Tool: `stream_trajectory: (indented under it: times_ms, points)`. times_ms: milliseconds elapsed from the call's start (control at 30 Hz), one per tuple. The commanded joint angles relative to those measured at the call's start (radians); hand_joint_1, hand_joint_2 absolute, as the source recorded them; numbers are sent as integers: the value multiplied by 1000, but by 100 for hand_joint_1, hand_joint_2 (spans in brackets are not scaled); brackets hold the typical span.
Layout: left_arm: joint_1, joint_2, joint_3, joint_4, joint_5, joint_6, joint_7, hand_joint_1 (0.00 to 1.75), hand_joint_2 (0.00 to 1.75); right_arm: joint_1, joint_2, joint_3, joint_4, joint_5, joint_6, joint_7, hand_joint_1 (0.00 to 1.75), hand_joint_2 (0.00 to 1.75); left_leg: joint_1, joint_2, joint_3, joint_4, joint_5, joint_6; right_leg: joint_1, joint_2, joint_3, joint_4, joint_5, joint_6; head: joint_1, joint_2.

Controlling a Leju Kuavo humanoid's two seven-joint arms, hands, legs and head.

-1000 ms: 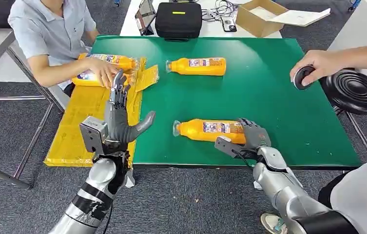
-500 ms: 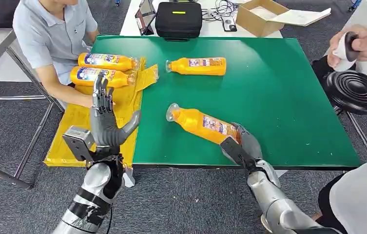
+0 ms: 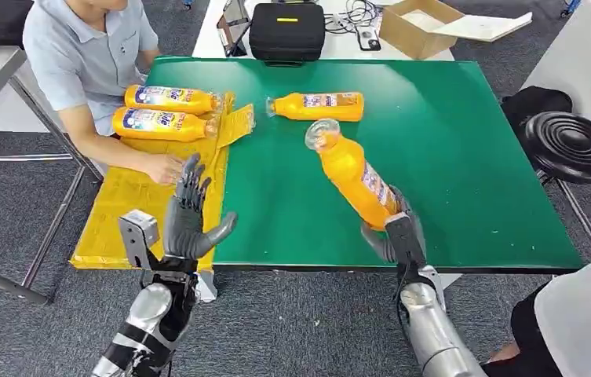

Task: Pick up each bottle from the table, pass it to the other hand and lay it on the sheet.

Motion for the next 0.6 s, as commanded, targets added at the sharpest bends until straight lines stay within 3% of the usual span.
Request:
stream_trajectory:
  times_ms: [33, 433, 600]
  points:
    - [46, 52, -103, 99, -80, -96, 3, 0, 175, 49, 19, 171, -142, 45, 72, 0, 175, 175, 0, 3, 6, -2, -3, -1, 1, 2, 5, -1, -2, -2, 0, 0]
    - [47, 39, -105, 102, -82, -100, 9, 0, 175, 61, 22, 192, -147, 49, 77, 0, 175, 175, 0, 1, 4, -1, -2, -1, 0, 1, 3, -1, -2, -2, 0, 0]
    - [59, -6, -76, 81, -59, -95, -7, 0, 175, 75, 42, 291, -111, 83, 152, 0, 175, 175, 0, 1, 2, -1, -1, -1, 0, 1, 2, -1, -1, -1, 0, 0]
